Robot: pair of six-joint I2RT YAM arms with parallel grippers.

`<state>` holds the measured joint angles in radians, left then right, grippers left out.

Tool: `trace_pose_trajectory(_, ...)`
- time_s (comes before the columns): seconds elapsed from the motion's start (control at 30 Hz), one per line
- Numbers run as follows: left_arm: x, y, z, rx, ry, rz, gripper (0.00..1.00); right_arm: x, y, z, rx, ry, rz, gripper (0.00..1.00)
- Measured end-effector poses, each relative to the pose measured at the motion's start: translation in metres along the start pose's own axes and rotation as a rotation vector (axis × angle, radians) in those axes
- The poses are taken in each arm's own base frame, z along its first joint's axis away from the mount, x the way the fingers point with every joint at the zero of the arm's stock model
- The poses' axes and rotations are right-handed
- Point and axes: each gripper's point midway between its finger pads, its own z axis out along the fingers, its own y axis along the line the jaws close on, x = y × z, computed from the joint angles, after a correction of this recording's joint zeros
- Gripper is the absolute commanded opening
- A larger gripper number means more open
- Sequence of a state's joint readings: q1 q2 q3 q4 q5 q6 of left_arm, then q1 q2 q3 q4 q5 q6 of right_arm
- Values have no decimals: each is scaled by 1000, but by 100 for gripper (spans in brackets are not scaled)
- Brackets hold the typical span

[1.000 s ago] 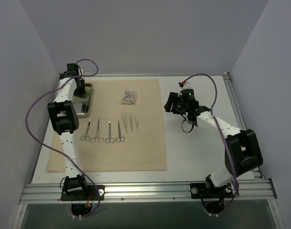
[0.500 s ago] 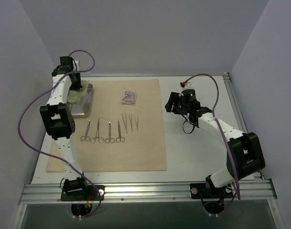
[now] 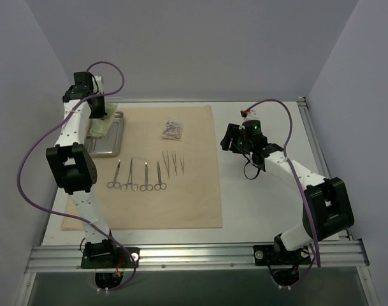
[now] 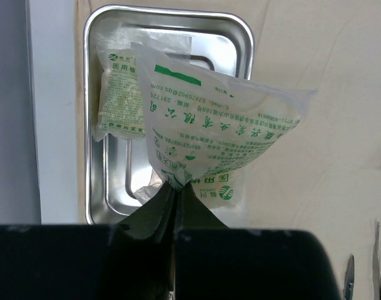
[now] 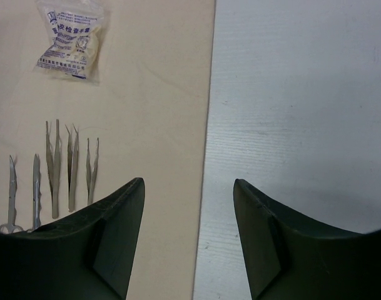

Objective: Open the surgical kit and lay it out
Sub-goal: Place the medical item in the surgical kit.

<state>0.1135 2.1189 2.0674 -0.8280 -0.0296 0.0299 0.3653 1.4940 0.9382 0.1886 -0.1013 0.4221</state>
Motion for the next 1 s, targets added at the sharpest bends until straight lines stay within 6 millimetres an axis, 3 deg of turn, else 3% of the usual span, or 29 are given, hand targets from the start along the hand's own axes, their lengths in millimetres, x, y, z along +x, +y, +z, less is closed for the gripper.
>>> trace_pose_trajectory(0.17, -4, -7, -19, 40, -25, -11, 2, 2, -1, 0, 1, 1, 9, 54)
trace_pose_trajectory(0.37, -7, -23, -67, 90, -80, -30, 2, 18, -2, -7, 15, 11, 20, 54)
trace_pose_trajectory(0.47, -2, -41, -91, 116, -107, -9, 2, 20, 1, -9, 19, 6, 11, 54)
trace_pose_trajectory(0.6, 11, -86, -108, 181, -113, 46, 2, 20, 2, -8, 22, -2, 5, 54)
trace_pose_trajectory(0.7, 27, -123, -102, 232, -77, 99, 2, 19, 1, -8, 25, -3, 3, 54)
trace_pose_trajectory(0.8, 43, -154, -83, 267, -24, 137, 2, 18, 2, -8, 23, -6, 3, 54)
trace_pose_trajectory(0.9, 60, -172, -52, 276, 36, 144, 2, 17, 2, -7, 22, -9, 4, 54)
trace_pose_trajectory(1.0, 75, -175, -19, 258, 100, 127, 2, 17, 2, -7, 23, -11, 3, 54)
